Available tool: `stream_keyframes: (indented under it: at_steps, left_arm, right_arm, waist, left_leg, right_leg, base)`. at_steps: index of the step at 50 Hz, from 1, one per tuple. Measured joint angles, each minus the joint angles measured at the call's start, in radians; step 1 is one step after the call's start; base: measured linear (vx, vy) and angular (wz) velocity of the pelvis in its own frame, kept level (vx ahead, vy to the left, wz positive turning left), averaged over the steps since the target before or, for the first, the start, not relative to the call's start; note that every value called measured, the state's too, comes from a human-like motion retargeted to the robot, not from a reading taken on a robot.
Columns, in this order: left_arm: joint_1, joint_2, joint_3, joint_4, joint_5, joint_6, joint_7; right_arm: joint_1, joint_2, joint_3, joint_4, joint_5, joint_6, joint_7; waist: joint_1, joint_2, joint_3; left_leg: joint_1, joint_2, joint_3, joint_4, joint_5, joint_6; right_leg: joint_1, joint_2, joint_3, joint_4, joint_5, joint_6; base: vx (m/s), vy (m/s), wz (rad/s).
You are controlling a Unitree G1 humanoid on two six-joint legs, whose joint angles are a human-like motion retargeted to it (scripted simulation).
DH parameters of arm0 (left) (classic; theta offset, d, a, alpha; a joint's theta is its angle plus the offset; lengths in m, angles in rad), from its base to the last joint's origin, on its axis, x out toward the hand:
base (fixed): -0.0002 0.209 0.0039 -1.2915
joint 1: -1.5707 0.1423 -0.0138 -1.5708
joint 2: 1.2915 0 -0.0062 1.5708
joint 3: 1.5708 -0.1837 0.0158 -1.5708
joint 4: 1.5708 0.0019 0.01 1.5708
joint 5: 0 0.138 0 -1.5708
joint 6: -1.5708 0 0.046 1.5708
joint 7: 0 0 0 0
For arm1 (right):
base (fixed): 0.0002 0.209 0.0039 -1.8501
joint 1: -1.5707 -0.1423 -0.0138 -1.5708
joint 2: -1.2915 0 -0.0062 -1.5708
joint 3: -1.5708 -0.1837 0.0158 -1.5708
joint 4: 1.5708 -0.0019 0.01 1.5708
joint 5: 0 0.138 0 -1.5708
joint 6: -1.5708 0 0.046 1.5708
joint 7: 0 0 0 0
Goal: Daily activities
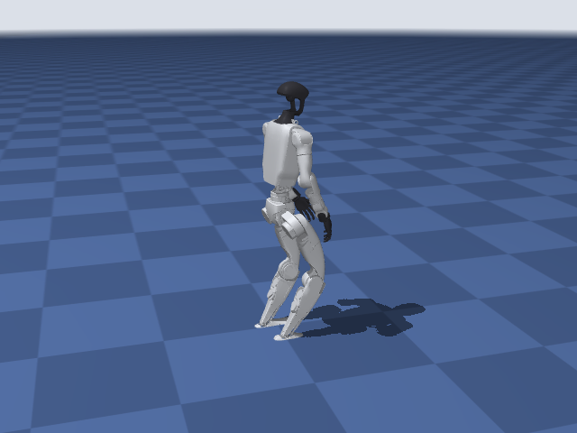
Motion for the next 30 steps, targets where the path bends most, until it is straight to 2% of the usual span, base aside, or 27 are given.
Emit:
stream_keyframes:
  at_steps: [2, 5, 12, 25, 30]
  left_arm:
    - [-0.021, -0.001, 0.0, 0.023, -0.004, -0.004, -0.005]
    - [-0.026, -0.003, -0.006, 0.038, -0.007, -0.003, -0.009]
    - [-0.029, -0.008, -0.02, 0.045, 0.0, -0.005, -0.012]
    - [-0.04, -0.022, -0.048, -0.001, 0.037, -0.017, -0.005]
    - [-0.034, -0.034, -0.076, 0.014, 0.043, -0.013, -0.008]
  right_arm:
    - [-0.013, 0.006, -0.003, 0.039, -0.002, -0.003, 0.001]
    - [-0.012, 0.012, -0.004, 0.075, -0.002, -0.002, -0.001]
    - [-0.009, -0.005, -0.017, 0.088, 0.02, -0.006, -0.027]
    - [-0.041, -0.052, 0.021, -0.189, 0.061, -0.04, -0.045]
    - [-0.039, -0.054, 0.058, -0.217, 0.069, -0.038, -0.028]
  waist:
    - [0.005, 0.007, -0.038]
    - [0.012, 0.012, -0.056]
    - [0.016, 0.027, -0.066]
    - [-0.012, 0.043, -0.082]
    - [-0.012, 0.042, -0.081]
  left_leg:
    - [-0.042, 0.009, -0.007, -0.001, 0.002, -0.006]
    - [-0.051, 0.014, -0.014, -0.004, 0.005, -0.014]
    - [-0.041, 0.027, -0.02, -0.012, 0.004, -0.032]
    - [-0.061, 0.046, -0.028, -0.066, 0.008, -0.053]
    - [-0.096, 0.04, -0.039, -0.033, 0.004, -0.055]
  right_leg:
    - [-0.032, 0.008, -0.013, -0.022, 0.01, -0.005]
    - [-0.033, 0.009, -0.026, -0.034, 0.013, -0.01]
    - [-0.014, 0.009, -0.05, -0.052, 0.02, -0.017]
    - [-0.051, 0.016, -0.065, -0.067, 0.067, -0.014]
    - [-0.09, 0.008, -0.067, -0.018, 0.083, -0.016]
  base:
    - [0.01, -0.02, 0.09]
    - [0.0, -0.02, 0.12]
    - [-0.02, -0.02, 0.19]
    - [-0.04, 0.03, 0.23]
    - [-0.03, 0.03, 0.4]
